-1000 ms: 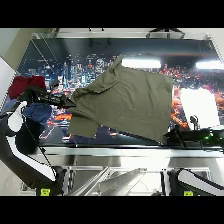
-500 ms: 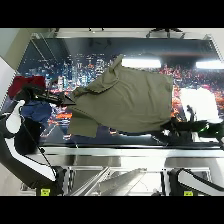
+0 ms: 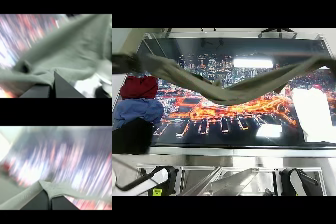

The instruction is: Fold the shirts.

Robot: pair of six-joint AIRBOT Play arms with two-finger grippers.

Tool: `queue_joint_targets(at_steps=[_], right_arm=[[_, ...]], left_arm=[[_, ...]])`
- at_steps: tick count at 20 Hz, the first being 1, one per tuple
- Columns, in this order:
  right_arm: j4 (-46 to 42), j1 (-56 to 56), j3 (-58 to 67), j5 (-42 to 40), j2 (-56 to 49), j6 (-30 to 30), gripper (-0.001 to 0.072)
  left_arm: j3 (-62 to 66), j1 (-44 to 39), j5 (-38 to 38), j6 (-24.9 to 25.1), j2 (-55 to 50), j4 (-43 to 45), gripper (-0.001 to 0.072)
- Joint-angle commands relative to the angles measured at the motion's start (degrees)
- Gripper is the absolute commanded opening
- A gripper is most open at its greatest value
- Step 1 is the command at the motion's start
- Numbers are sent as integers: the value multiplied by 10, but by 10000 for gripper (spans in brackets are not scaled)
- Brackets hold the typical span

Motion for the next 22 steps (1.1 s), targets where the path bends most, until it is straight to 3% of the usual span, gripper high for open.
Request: queue_joint_targets(at_steps=[1,4,6,10,14,16,19,22], right_arm=[[-83,0,147,-109,80,10,19],[-163,0,153,-126,90,24,18],[-159,2,141,-94,48,44,18],[-87,57,76,-4,-103,14,16],[-179,142,-12,-86,-241,13,16],[-185,157,-45,-145,-323,13,16],[-177,155,-41,-220,-463,13,15],[-103,129,14,-206,-578,24,16]], left_arm=[[113,87,-39,-55,123,-10,13],[122,161,-41,-74,157,27,13],[81,167,-54,-84,142,27,14],[-19,35,-73,-88,40,69,14],[-61,-130,-191,-80,-143,249,15],[-25,-169,-202,-80,-265,297,15],[101,-179,-200,-109,-448,310,15],[237,-160,-200,-156,-552,305,14]])
